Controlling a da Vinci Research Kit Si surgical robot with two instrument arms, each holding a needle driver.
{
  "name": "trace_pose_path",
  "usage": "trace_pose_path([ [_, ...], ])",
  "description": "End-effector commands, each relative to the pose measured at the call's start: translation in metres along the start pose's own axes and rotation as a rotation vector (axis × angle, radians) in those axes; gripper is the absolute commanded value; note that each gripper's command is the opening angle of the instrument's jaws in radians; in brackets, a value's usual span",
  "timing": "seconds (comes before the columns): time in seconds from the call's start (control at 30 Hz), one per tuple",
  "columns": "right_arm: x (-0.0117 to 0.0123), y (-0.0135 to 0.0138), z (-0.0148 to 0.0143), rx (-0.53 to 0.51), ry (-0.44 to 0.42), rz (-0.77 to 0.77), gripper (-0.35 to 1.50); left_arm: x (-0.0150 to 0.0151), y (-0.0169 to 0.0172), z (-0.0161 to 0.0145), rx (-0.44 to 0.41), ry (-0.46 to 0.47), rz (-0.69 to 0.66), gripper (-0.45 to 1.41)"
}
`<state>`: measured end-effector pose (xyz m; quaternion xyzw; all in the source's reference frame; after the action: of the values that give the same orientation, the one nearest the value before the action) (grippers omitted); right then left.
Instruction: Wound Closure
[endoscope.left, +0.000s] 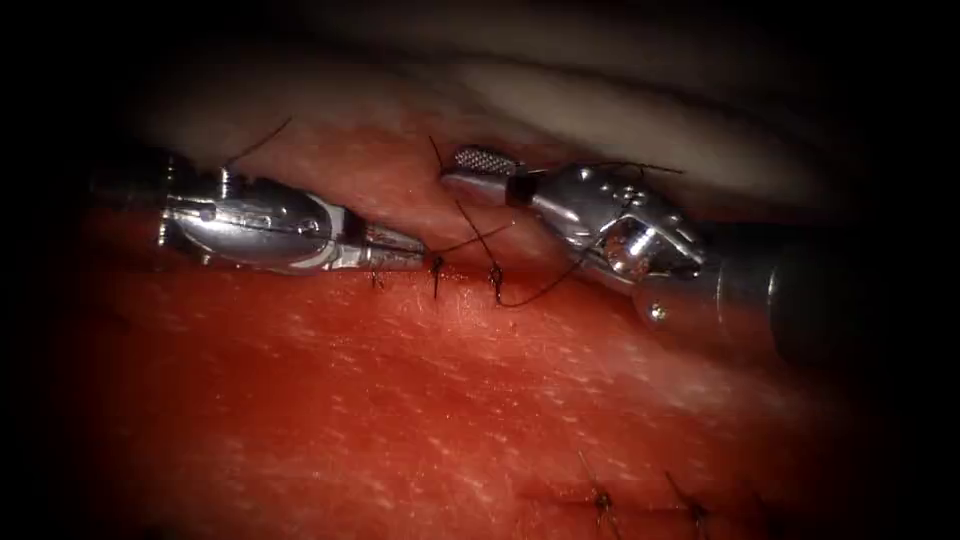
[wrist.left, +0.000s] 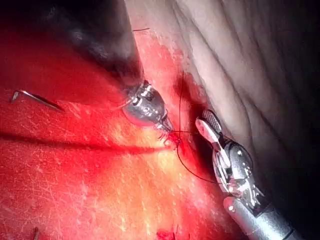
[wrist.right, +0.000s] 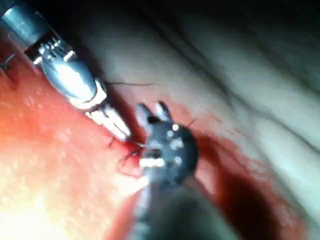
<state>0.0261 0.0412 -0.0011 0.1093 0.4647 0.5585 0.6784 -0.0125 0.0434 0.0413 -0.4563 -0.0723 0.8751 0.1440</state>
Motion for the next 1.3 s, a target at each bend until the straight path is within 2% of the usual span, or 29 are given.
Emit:
trace_pose_path([
  [0.03,0.0006,0.0000,0.0020,-0.042,-0.051,0.014,0.27,-0.0001,0.0004,0.0006,-0.002,0.002,-0.010,-0.35],
  [0.1,0.0005,0.0002,0.0026,-0.092,-0.112,0.030,0.39,0.0001,0.0004,0.0006,-0.003,0.002,-0.010,-0.35],
  [0.13,0.0004,0.0004,0.0032,-0.130,-0.152,0.052,0.52,0.0000,0.0003,0.0007,-0.004,0.002,-0.010,-0.35],
  [0.3,0.0002,0.0006,0.0051,-0.148,-0.239,0.131,0.74,0.0000,0.0003,0.0006,-0.004,0.002,-0.010,-0.35],
  [0.33,-0.0001,0.0007,0.0059,-0.150,-0.277,0.148,0.79,0.0000,0.0003,0.0006,-0.004,0.002,-0.009,-0.35],
  [0.5,-0.0012,0.0017,0.0079,-0.176,-0.337,0.183,0.99,0.0000,0.0003,0.0006,-0.005,0.003,-0.009,-0.35],
  [0.6,-0.0024,0.0026,0.0092,-0.180,-0.376,0.211,0.99,0.0000,0.0003,0.0006,-0.005,0.003,-0.009,-0.35],
  [0.67,-0.0030,0.0029,0.0096,-0.179,-0.384,0.230,0.94,0.0000,0.0003,0.0006,-0.005,0.003,-0.009,-0.35],
  [0.7,-0.0036,0.0031,0.0099,-0.185,-0.396,0.253,0.81,0.0000,0.0003,0.0006,-0.006,0.000,-0.009,-0.35],
  [0.77,-0.0040,0.0031,0.0101,-0.173,-0.413,0.286,0.67,-0.0001,0.0002,0.0006,-0.007,0.000,-0.009,-0.35],
  [0.8,-0.0041,0.0030,0.0103,-0.170,-0.414,0.329,0.49,-0.0002,0.0001,0.0006,-0.008,0.001,-0.008,-0.35],
  [0.83,-0.0040,0.0030,0.0102,-0.169,-0.430,0.343,-0.35,-0.0003,0.0000,0.0005,-0.010,0.001,-0.007,-0.35],
  [0.93,-0.0035,0.0032,0.0095,-0.187,-0.417,0.338,-0.35,-0.0005,-0.0003,0.0003,-0.014,0.000,-0.005,-0.35],
  [1.07,-0.0019,0.0035,0.0072,-0.182,-0.337,0.265,-0.35,-0.0012,-0.0014,0.0000,-0.013,-0.004,-0.002,-0.35],
  [1.23,-0.0010,0.0026,0.0035,-0.137,-0.292,0.266,-0.35,-0.0023,-0.0041,0.0000,0.001,-0.021,-0.001,-0.35],
  [1.3,-0.0010,0.0018,0.0016,-0.115,-0.274,0.272,-0.35,-0.0031,-0.0063,0.0002,0.012,-0.032,-0.002,-0.35],
])
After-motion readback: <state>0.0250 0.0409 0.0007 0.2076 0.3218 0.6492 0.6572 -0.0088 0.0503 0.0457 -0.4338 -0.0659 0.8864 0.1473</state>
